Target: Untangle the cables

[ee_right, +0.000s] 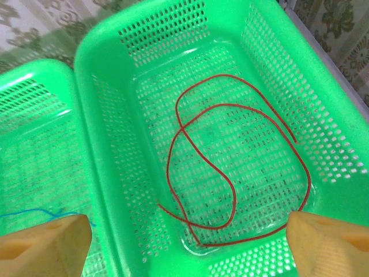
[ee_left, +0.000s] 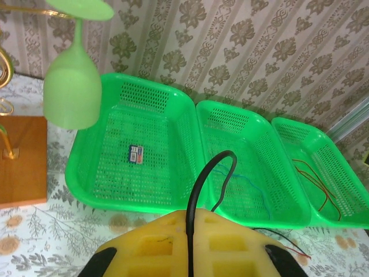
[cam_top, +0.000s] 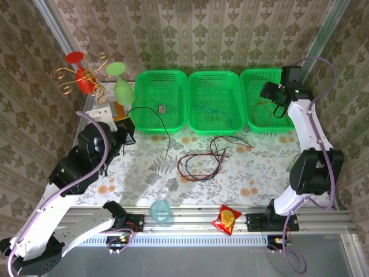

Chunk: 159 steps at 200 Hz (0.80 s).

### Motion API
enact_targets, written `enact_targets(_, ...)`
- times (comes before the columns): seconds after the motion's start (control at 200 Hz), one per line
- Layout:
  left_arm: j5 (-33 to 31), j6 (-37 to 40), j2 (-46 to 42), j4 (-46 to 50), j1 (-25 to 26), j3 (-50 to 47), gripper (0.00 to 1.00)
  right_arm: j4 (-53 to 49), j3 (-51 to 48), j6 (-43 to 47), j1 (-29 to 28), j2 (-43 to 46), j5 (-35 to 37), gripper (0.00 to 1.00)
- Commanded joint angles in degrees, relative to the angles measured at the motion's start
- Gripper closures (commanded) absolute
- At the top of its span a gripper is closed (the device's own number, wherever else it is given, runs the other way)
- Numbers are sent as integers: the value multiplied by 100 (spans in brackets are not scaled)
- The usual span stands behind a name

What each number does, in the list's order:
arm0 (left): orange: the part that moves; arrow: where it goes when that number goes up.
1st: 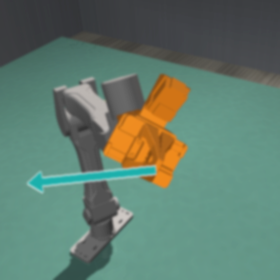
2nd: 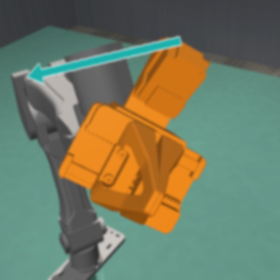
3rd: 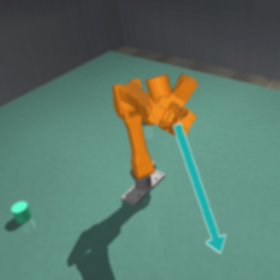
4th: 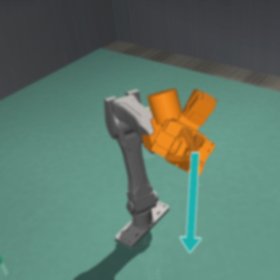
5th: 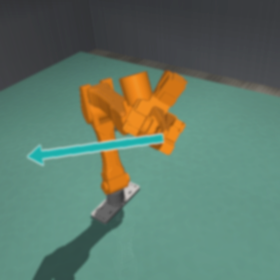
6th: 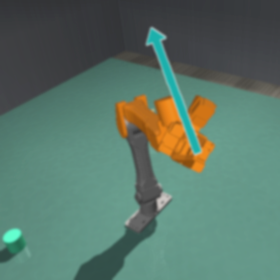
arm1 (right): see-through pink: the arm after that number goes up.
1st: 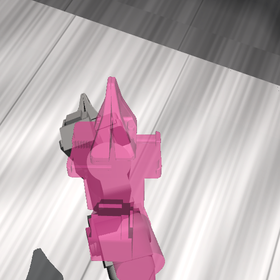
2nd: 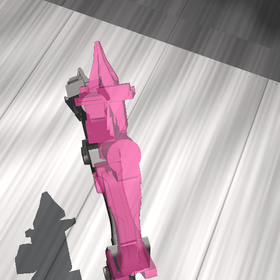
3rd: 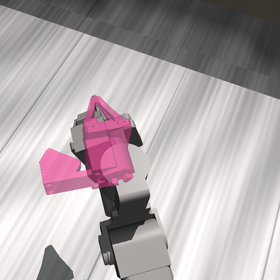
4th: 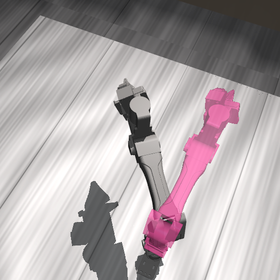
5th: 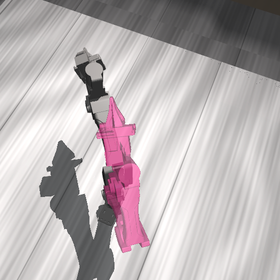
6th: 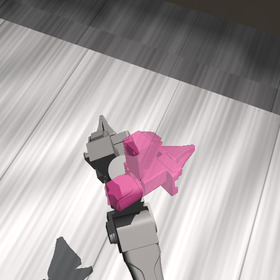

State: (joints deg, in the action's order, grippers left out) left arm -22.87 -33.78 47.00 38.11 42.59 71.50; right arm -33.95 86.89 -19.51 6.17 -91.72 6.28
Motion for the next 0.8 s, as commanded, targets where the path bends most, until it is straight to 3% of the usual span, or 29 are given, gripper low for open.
enact_targets(0.0,29,518,345,-18,-79,495,100,-228,-424,-129,7,473,-340,9)
enact_targets(0.205,741,960,1301,199,-752,1679,100,-205,-1263,-345,-3,1692,-728,0)
enact_targets(0.43,1346,1313,2202,-21,-1474,2733,100,-270,-2022,-623,-68,2536,-1193,0)
enact_targets(0.675,1493,1777,3204,-179,-2001,3776,100,-319,-2376,-749,-160,2843,-1441,0)
enact_targets(0.79,1201,2167,3731,78,-2036,4351,100,-273,-2505,-657,-152,2871,-1447,0)
